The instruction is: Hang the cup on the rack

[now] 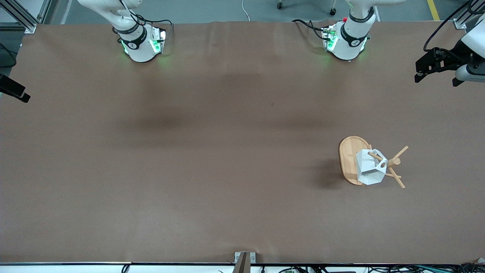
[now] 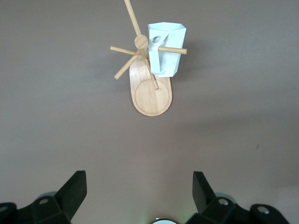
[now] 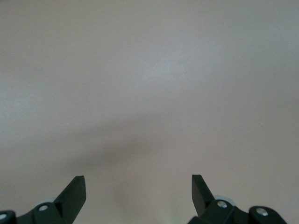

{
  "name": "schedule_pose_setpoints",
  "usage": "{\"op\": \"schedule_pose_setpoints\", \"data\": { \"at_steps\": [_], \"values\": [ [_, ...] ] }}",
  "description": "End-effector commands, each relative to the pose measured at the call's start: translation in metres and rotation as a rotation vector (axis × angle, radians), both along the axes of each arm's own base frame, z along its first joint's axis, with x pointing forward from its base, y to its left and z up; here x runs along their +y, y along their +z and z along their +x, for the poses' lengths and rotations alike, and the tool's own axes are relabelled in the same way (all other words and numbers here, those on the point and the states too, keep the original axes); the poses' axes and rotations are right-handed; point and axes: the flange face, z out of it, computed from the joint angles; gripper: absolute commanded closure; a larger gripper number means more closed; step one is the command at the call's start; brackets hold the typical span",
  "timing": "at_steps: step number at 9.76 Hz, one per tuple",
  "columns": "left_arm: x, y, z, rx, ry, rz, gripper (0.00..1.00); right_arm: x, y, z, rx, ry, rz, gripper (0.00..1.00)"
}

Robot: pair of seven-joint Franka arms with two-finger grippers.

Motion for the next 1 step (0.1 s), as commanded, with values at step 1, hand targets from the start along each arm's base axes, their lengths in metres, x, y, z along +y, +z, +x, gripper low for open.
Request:
{"op": "schedule_pose_setpoints", "data": {
  "at_steps": [1],
  "values": [
    [0.0009, -0.0164, 0.0016, 0.037, 0.007, -0.016, 0.00, -0.0026, 0.0028, 0.0002, -0.006, -0.018, 0.015, 0.00]
  ]
}}
